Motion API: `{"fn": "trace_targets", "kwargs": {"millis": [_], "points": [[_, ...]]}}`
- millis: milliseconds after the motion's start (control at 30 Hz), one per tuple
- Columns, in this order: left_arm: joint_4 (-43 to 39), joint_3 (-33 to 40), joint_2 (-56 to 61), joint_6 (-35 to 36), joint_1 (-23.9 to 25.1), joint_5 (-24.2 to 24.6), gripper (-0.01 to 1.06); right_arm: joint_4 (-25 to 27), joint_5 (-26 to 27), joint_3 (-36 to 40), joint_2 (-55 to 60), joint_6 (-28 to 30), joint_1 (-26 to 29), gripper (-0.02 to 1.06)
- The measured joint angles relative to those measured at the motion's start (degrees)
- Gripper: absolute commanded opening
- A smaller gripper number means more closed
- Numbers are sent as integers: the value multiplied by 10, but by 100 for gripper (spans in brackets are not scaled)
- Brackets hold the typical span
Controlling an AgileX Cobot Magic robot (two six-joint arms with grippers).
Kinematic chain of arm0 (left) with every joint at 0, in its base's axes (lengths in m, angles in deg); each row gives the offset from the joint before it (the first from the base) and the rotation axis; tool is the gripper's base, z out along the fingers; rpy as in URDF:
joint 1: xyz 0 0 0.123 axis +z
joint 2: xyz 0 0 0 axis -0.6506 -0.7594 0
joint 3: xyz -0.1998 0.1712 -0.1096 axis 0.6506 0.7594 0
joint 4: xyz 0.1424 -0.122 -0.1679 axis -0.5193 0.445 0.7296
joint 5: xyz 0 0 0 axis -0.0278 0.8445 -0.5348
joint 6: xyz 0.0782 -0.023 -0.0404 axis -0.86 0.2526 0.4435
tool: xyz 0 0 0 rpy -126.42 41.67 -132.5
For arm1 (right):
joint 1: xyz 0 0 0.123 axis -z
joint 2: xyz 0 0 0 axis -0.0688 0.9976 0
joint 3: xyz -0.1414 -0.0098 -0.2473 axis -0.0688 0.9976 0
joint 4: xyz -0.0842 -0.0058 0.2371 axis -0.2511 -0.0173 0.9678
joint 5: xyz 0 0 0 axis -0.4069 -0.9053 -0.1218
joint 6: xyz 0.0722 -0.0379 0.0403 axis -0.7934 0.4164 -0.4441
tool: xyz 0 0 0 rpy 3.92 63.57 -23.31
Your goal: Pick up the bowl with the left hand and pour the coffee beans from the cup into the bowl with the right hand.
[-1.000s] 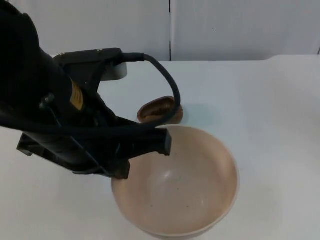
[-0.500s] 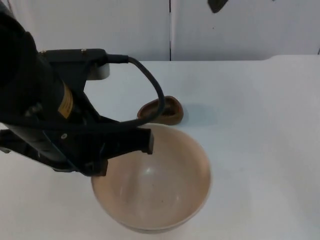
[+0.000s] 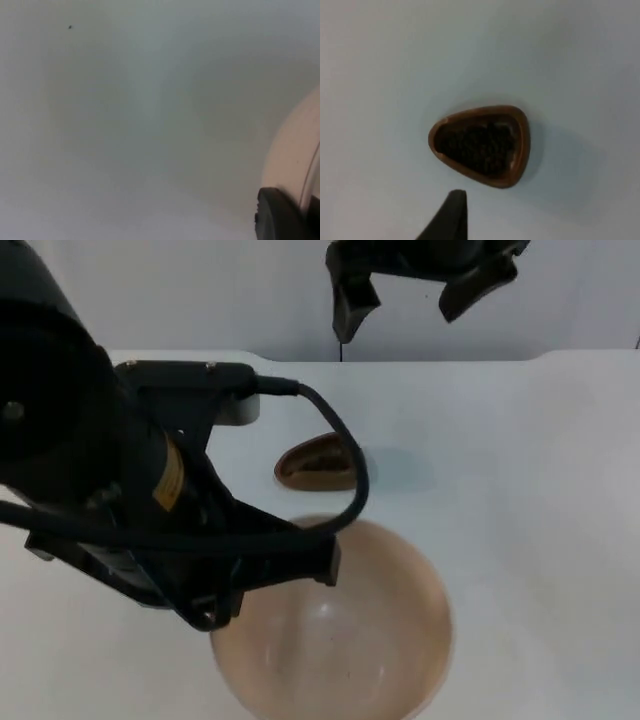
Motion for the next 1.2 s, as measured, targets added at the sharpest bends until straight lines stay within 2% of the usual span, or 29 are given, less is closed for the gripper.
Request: {"fn": "trace_targets", "kwargs": {"millis": [300,567,1033,1200], "points": [[0,0,-19,0,0,-10,0,-1,22,-18,76,-15,-6,102],[2,0,-19,0,0,-16,0,-45,43,-18,109,-68,-6,98],[6,0,-19,0,0,-25,0,-49,117,-18,138,-73,-6,93],[6,0,-19,0,0,-25,0,-49,124,-19,156,-73,-6,90]]}}
